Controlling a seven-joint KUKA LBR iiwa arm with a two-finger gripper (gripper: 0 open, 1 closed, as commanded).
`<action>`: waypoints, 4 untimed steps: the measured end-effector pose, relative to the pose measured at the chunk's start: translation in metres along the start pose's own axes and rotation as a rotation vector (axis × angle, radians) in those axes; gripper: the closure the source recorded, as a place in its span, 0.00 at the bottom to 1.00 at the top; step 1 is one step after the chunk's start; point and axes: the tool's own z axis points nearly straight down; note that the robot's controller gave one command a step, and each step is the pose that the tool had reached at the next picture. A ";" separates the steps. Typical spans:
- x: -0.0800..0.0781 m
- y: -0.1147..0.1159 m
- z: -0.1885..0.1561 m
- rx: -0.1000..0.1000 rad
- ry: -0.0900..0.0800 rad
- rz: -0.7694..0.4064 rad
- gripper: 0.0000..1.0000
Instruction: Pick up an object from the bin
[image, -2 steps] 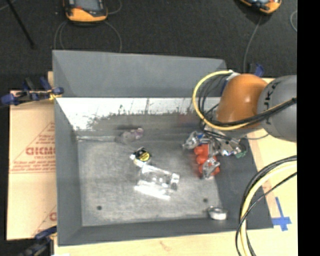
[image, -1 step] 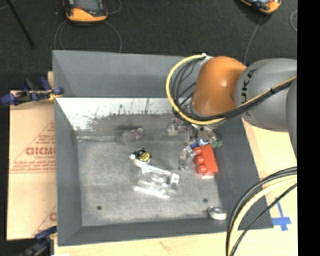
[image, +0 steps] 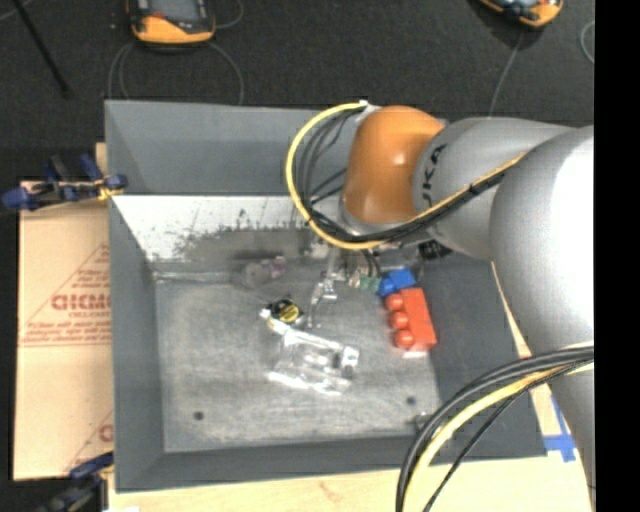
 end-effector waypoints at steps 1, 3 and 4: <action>0.027 0.022 0.024 0.003 -0.001 0.331 0.00; 0.037 0.049 0.027 0.002 -0.012 0.348 0.00; 0.035 0.049 0.024 0.001 -0.017 0.345 1.00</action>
Offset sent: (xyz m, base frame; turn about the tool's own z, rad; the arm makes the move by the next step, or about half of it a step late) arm -0.0269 0.0241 -0.0254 0.3333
